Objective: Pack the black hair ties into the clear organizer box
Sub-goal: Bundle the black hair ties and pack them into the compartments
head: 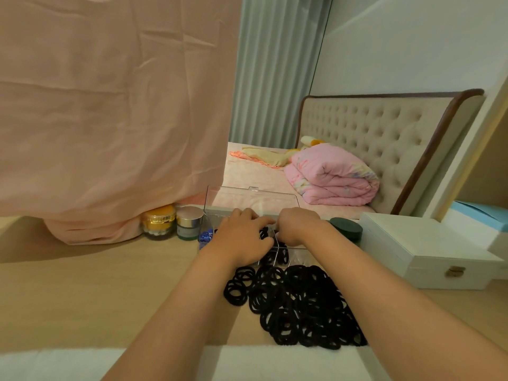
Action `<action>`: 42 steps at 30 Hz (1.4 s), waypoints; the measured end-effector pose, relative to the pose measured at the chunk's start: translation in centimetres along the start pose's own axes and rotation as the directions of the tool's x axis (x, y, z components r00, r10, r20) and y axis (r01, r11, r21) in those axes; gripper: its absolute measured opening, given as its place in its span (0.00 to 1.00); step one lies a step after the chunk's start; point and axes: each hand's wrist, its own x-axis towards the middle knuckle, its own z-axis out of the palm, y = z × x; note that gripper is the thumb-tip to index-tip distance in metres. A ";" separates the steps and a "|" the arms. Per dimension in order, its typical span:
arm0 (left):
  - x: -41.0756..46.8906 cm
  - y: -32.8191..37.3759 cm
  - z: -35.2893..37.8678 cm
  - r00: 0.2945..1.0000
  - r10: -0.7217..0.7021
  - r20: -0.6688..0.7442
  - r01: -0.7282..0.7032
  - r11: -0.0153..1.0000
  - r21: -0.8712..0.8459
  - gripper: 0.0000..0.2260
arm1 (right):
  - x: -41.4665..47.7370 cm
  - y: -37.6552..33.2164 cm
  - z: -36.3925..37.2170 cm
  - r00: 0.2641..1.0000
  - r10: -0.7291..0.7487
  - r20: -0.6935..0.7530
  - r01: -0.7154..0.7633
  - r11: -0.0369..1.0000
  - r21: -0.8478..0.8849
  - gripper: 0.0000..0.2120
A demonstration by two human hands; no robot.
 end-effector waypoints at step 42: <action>-6.3 3.9 0.3 0.984 0.138 0.116 -0.146 0.988 0.058 0.14 | -10.0 2.6 4.0 0.976 -0.149 -0.158 0.136 0.987 -0.087 0.17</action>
